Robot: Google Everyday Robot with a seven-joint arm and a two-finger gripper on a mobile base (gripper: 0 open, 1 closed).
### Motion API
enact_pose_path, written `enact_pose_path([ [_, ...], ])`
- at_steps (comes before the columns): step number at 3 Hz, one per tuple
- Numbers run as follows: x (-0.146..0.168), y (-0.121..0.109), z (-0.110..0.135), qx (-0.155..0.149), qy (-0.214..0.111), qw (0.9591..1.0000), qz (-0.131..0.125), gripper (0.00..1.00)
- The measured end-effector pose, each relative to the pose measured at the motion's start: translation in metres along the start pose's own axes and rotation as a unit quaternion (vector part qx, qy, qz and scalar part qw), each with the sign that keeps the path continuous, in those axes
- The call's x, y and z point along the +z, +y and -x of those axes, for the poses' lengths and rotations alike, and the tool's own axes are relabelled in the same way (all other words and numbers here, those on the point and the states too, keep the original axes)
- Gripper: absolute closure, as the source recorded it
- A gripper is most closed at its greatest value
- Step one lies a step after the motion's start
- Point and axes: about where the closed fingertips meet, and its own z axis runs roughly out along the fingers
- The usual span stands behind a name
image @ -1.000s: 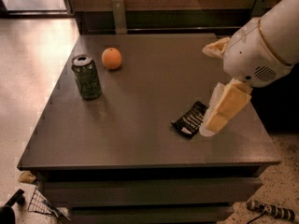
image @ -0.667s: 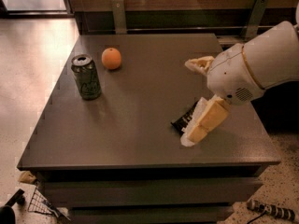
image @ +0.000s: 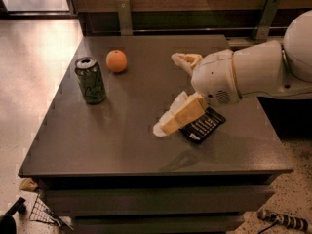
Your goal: Knock green can over
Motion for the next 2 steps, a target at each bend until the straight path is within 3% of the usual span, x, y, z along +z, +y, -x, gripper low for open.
enact_pose_path([
  [1,-0.001,0.003,-0.001,-0.003,0.005,1.0,0.006,0.0],
  [2,0.012,-0.005,0.007,0.004,0.012,0.9999,-0.006,0.0],
])
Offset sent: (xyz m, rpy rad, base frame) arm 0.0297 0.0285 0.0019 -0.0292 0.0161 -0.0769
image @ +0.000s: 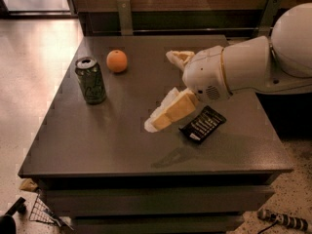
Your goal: Knock green can over
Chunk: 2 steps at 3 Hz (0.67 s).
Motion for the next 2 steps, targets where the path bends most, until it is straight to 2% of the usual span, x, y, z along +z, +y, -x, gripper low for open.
enact_pose_path([
  [1,0.032,-0.021,0.017,0.008,-0.019,0.9997,-0.014,0.0],
  [2,0.071,-0.038,0.031,0.018,-0.059,0.9978,-0.026,0.0],
])
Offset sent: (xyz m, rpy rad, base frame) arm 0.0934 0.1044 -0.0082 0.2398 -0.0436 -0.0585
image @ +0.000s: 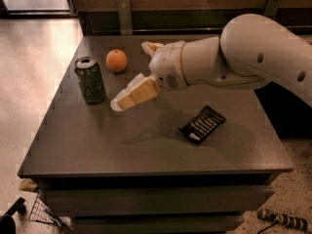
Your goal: Knock green can over
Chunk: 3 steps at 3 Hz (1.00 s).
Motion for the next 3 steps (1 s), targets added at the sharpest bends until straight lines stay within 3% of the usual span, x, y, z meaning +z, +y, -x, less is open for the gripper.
enact_pose_path([
  [2,0.076,-0.005,-0.001,0.023,-0.066,0.9976,0.002,0.0],
  [3,0.107,-0.006,-0.002,0.03,-0.083,0.996,0.011,0.0],
])
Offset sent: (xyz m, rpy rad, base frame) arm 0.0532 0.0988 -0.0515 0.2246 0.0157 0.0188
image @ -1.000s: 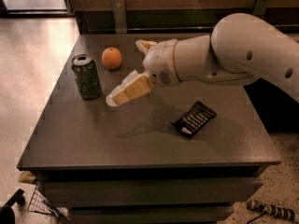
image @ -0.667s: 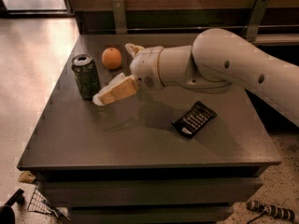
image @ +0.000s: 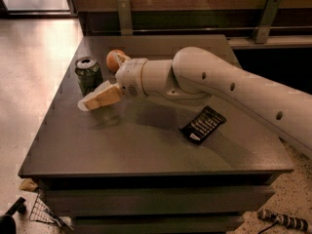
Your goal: Knock green can over
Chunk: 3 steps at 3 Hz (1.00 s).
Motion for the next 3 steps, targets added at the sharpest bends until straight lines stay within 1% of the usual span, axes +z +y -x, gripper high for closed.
enact_pose_path([
  [1,0.0227,-0.0033,-0.0105,0.01,-0.012,0.9999,0.005,0.0],
  [2,0.0241,-0.0022,-0.0109,0.011,-0.012,0.9998,0.007,0.18],
  [3,0.0257,-0.0006,-0.0101,0.01,-0.013,0.9998,0.009,0.41],
])
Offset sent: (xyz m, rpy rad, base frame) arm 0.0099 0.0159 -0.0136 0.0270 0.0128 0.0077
